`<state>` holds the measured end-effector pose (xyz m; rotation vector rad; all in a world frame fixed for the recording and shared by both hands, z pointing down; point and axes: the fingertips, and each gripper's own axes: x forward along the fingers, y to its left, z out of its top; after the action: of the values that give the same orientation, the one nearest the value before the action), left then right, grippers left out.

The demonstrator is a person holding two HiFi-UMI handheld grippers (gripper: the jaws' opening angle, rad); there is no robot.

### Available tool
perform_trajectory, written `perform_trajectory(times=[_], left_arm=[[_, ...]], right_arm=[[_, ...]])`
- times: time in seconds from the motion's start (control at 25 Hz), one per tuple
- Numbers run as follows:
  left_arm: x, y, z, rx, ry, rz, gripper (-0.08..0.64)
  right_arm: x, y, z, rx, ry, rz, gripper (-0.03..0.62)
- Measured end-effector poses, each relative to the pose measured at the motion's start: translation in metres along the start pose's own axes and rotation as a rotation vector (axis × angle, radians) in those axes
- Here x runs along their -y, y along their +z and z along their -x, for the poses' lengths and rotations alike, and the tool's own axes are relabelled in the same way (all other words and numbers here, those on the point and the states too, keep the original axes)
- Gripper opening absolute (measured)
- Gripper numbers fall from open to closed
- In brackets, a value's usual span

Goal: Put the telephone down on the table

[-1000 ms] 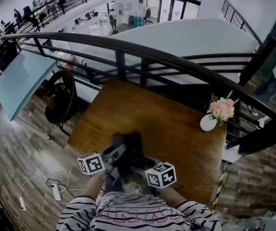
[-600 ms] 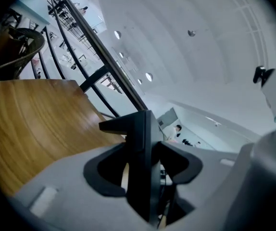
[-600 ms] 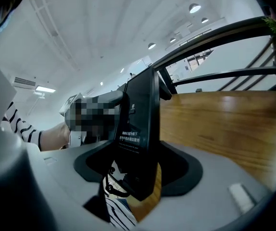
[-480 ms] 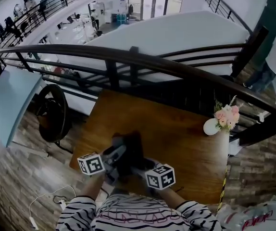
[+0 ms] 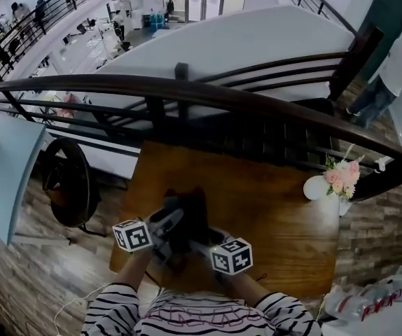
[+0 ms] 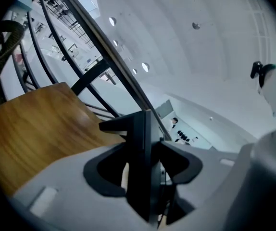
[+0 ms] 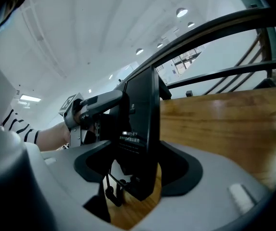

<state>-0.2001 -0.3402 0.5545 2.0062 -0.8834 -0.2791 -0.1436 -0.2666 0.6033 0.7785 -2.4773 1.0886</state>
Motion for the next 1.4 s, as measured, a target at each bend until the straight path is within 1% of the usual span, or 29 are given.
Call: perform_trajectory(times=[0.28,0.44,0.6,0.76,1.04,1.4], left_arm=[[-0.044,0.039,-0.031,-0.078,-0.065,-0.016,0.216],[-0.065,0.044,-0.056,-0.119,-0.105,-0.013,0.216],[-0.088,0.050,-0.083,-0.153,-0.133,-0.011,0.216],[-0.102,0.057,-0.110,-0.184,-0.156,-0.005,0.216],[-0.122,0.061,-0.154,-0.237,-0.175,-0.011,0.217],[-0.147,0.059,-0.180,-0.286,-0.159,0.004,0.217]], right_arm=[[0.027,0.032,-0.051,0.047,-0.071,-0.044,0.287],[0.052,0.039,-0.068,0.063,-0.117,-0.071,0.286],[0.078,0.049,-0.084,0.078,-0.153,-0.091,0.287],[0.103,0.062,-0.093,0.088,-0.184,-0.110,0.287],[0.143,0.074,-0.104,0.092,-0.225,-0.156,0.287],[0.172,0.077,-0.120,0.070,-0.232,-0.208,0.287]])
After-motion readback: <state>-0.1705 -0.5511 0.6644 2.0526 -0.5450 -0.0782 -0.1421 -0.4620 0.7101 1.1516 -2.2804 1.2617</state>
